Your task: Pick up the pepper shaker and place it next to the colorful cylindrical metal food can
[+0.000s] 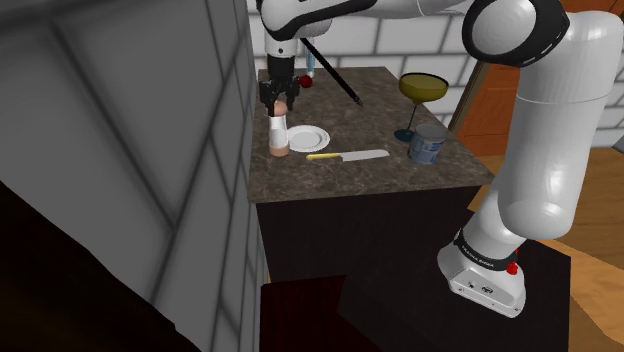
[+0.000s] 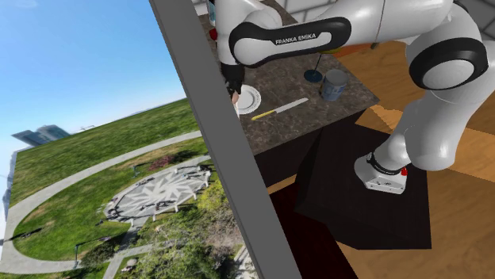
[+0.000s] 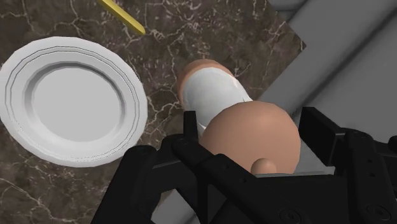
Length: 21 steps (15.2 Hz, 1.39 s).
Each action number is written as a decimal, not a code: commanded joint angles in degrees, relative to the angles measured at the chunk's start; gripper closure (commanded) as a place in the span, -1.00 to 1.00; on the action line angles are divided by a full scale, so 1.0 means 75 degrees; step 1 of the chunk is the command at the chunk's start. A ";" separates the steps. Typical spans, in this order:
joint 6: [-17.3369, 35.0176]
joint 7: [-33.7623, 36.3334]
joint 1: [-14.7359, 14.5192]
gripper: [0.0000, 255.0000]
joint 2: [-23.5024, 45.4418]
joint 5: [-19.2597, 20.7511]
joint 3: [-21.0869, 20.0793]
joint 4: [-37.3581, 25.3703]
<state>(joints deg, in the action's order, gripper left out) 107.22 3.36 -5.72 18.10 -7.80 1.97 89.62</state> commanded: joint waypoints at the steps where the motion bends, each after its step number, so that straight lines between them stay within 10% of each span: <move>1: -0.0196 0.0035 -0.0005 1.00 -0.0007 0.0009 -0.0002 -0.0190; 21: -0.2342 0.0266 0.0046 1.00 0.0207 0.0039 0.0005 -0.2561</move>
<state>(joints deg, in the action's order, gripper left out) 90.79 5.23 -5.40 19.09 -7.50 2.02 72.09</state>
